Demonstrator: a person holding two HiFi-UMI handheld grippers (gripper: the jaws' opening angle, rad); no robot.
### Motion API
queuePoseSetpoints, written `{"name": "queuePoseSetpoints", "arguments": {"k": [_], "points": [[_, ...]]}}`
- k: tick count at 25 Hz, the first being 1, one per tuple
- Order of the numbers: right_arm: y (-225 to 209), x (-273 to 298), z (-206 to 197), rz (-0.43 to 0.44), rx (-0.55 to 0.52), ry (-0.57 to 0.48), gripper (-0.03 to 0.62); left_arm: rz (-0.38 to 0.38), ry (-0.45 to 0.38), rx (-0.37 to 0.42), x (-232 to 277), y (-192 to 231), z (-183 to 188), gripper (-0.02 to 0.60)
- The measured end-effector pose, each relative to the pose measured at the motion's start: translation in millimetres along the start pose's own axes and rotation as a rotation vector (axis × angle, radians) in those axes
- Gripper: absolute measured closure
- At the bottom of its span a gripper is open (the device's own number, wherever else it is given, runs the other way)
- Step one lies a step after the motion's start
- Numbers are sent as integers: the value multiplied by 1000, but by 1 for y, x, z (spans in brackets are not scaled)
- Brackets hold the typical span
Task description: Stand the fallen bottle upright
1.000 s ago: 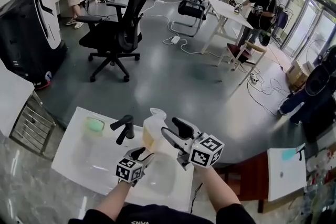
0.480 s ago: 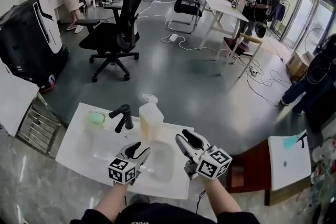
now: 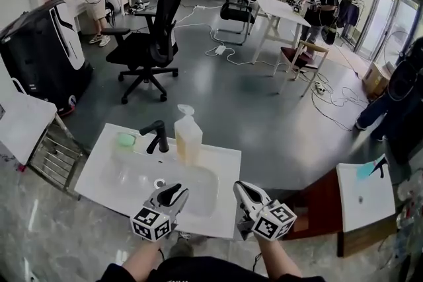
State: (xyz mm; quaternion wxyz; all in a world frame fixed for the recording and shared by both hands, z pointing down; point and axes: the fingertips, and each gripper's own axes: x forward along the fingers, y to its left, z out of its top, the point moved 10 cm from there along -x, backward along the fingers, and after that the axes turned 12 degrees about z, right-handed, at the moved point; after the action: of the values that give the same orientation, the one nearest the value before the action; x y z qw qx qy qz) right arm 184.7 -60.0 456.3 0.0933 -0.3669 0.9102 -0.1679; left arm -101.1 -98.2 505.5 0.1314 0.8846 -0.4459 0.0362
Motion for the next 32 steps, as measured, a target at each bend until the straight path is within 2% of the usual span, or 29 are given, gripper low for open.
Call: {"name": "queuePoseSetpoints", "arguments": {"k": [7, 17, 23, 32], "points": [[24, -60, -18, -42, 13, -2, 591, -37, -14, 32, -27, -38, -11, 531], [54, -125, -47, -134, 60, 17, 592, -122, -7, 18, -45, -85, -23, 555], [68, -134, -62, -139, 72, 20, 592, -120, -4, 30, -64, -92, -29, 558], [80, -129, -69, -104, 69, 19, 592, -96, -9, 45, -87, -93, -30, 560]]}}
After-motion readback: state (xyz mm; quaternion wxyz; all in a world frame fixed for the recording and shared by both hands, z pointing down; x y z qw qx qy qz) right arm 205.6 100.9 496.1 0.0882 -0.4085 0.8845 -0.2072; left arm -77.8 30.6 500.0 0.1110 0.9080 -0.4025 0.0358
